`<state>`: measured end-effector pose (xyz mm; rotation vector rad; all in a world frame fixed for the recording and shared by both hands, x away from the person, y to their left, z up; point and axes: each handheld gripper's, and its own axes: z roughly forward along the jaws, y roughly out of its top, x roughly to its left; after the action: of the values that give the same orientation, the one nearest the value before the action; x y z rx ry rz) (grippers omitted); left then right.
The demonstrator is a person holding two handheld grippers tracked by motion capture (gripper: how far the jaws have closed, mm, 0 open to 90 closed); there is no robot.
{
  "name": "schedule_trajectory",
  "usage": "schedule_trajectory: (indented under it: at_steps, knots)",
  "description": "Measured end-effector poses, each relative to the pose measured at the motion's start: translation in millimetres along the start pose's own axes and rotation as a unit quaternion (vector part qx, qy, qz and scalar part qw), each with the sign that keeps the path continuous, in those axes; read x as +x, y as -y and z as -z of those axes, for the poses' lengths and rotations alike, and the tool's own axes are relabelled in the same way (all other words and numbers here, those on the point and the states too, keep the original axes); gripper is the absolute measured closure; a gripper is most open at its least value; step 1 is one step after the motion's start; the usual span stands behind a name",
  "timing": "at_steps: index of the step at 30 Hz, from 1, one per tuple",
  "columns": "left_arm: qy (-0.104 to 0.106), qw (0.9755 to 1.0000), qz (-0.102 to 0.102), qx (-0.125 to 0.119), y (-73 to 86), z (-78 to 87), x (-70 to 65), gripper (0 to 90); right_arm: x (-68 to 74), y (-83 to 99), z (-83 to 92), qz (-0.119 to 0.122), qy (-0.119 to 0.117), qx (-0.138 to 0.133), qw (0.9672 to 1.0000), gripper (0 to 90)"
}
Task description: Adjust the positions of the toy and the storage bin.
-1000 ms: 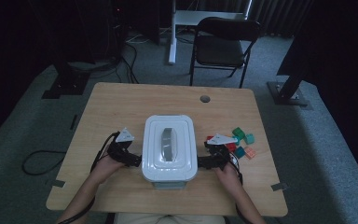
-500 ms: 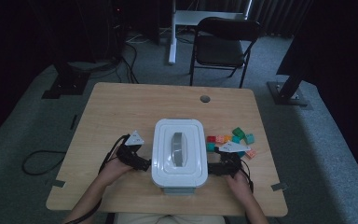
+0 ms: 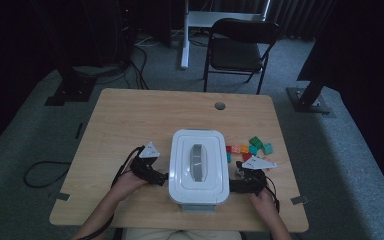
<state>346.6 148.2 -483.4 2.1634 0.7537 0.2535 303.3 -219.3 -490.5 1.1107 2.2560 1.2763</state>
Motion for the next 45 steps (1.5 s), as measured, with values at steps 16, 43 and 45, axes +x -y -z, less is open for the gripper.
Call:
schedule_trajectory:
  at_steps: [16,43,45]
  knots:
    - [0.001,0.9997,0.0,-0.026,6.5,1.5,-0.9,1.9,-13.6,13.1,19.8,-0.01,0.004,-0.018,0.9998,13.5]
    - [-0.016,0.9983,0.05,-0.024,23.9,59.7,-5.5,1.9,-49.0,61.0,32.3,-0.014,0.084,0.081,0.993,12.8]
    - [-0.016,0.9983,0.051,-0.026,19.2,65.7,-10.7,1.9,-48.6,61.0,32.1,-0.011,0.085,0.083,0.9929,12.7]
